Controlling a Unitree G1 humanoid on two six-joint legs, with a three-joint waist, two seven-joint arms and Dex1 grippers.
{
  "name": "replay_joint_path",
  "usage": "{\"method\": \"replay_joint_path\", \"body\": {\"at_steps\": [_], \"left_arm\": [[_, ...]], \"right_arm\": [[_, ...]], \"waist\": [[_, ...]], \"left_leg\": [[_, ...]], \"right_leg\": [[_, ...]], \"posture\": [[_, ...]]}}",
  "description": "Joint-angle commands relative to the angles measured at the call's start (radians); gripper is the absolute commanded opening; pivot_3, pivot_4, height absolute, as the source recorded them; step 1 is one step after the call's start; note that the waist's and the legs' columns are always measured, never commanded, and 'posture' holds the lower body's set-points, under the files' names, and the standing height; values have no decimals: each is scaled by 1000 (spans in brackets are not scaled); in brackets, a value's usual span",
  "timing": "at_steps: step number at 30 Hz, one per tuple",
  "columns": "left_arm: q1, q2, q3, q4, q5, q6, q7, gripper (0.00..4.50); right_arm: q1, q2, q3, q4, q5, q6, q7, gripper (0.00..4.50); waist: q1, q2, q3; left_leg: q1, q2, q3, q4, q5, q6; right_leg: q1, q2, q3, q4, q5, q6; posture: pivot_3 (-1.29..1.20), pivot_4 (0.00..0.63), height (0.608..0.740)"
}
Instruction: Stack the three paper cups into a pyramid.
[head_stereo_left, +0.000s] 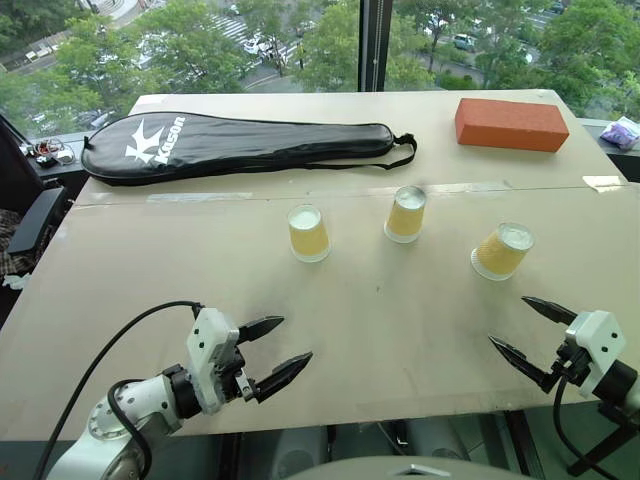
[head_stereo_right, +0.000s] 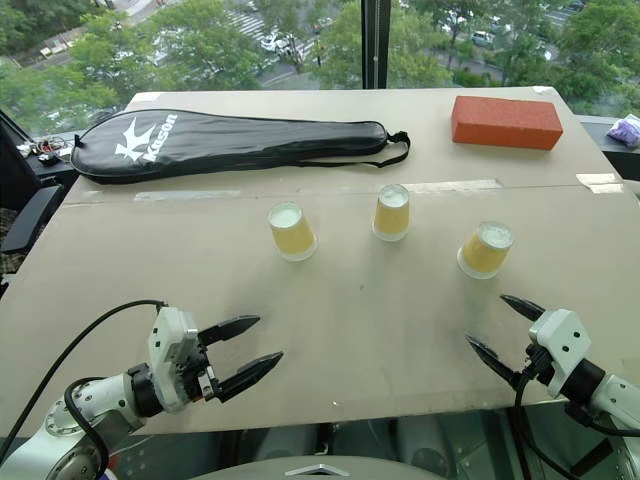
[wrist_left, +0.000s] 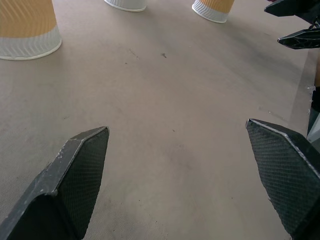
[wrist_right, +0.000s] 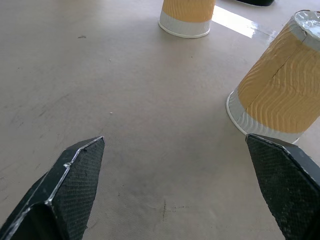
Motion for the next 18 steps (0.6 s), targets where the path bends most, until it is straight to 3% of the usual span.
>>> {"method": "replay_joint_path", "body": {"at_steps": [1,10,18], "left_arm": [[-38,-24,3,-5,7,-11,39,4500],[-213,-109,23,4,-50,93,221,4500],[-254,-64,5,-13,-50,61,124,4500]], "right_arm": [[-40,5,-8,-37,14,7,-32,4472],[-135,39,37,-93,9,40,-114,4472],[-270,81,-16,-72,22,138,-290,4472]], "waist": [[0,0,0],[2,0,-1],[-2,0,-1]], "left_leg": [[0,0,0,0,0,0],[0,-1,0,0,0,0],[1,-2,1,0,0,0]], "right_leg": [[0,0,0,0,0,0],[2,1,-1,0,0,0],[2,1,0,0,1,0]], "posture": [[0,150,740],[0,150,740],[0,150,740]]}}
